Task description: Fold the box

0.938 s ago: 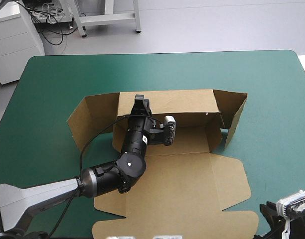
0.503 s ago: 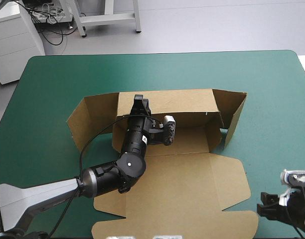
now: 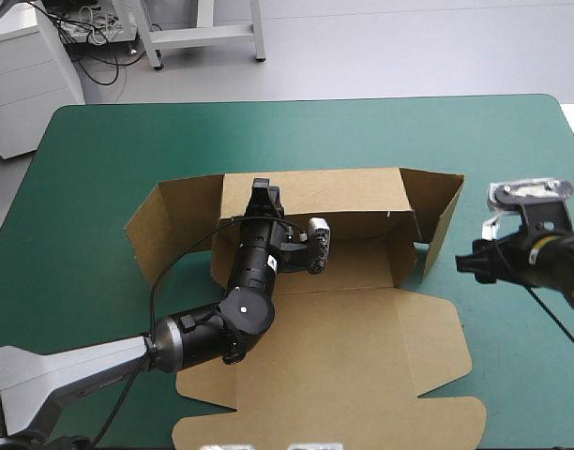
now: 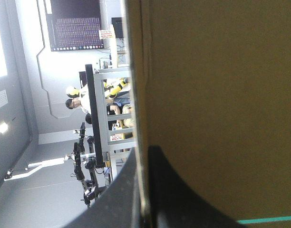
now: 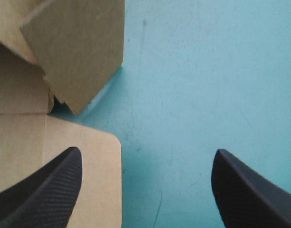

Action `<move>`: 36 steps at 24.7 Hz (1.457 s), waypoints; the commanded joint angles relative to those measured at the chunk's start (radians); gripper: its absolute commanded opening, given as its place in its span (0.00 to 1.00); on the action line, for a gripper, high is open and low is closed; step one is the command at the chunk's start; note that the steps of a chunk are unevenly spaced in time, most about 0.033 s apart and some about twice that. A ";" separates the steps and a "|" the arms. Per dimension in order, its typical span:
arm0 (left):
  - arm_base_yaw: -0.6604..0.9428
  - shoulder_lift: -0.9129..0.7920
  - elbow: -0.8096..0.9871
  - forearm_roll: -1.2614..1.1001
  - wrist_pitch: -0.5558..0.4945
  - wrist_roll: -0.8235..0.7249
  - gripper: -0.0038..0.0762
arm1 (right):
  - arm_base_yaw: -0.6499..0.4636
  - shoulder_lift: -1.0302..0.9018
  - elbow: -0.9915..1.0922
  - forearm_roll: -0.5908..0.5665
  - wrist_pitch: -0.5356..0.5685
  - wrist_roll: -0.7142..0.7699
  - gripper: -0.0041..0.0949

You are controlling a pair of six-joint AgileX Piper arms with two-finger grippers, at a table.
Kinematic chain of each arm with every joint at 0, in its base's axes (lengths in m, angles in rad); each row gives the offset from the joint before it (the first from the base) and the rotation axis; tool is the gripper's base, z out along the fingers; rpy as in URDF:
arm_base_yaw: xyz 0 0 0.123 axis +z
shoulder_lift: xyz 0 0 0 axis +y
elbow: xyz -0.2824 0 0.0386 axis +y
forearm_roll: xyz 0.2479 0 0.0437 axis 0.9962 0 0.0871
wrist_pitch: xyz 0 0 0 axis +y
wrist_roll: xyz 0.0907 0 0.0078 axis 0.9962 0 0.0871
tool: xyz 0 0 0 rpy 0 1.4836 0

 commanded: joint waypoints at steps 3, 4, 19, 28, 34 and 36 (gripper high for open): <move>-0.006 -0.046 -0.027 0.079 0.055 -0.011 0.01 | -0.070 0.168 -0.251 0.059 -0.001 -0.109 0.75; -0.006 -0.046 -0.027 0.084 0.055 -0.011 0.01 | -0.096 0.204 -0.297 0.099 0.008 -0.145 0.75; -0.006 -0.046 -0.028 0.122 0.034 -0.019 0.01 | -0.309 0.745 -0.848 0.441 0.073 -0.309 0.75; -0.006 -0.046 -0.028 0.122 0.023 -0.046 0.01 | -0.309 0.813 -0.838 0.443 0.098 -0.357 0.75; -0.006 -0.046 -0.028 0.122 0.023 -0.046 0.01 | -0.309 0.789 -0.780 0.485 0.098 -0.399 0.75; -0.006 -0.046 -0.028 0.122 0.023 -0.046 0.01 | -0.309 0.770 -0.747 0.493 0.098 -0.407 0.75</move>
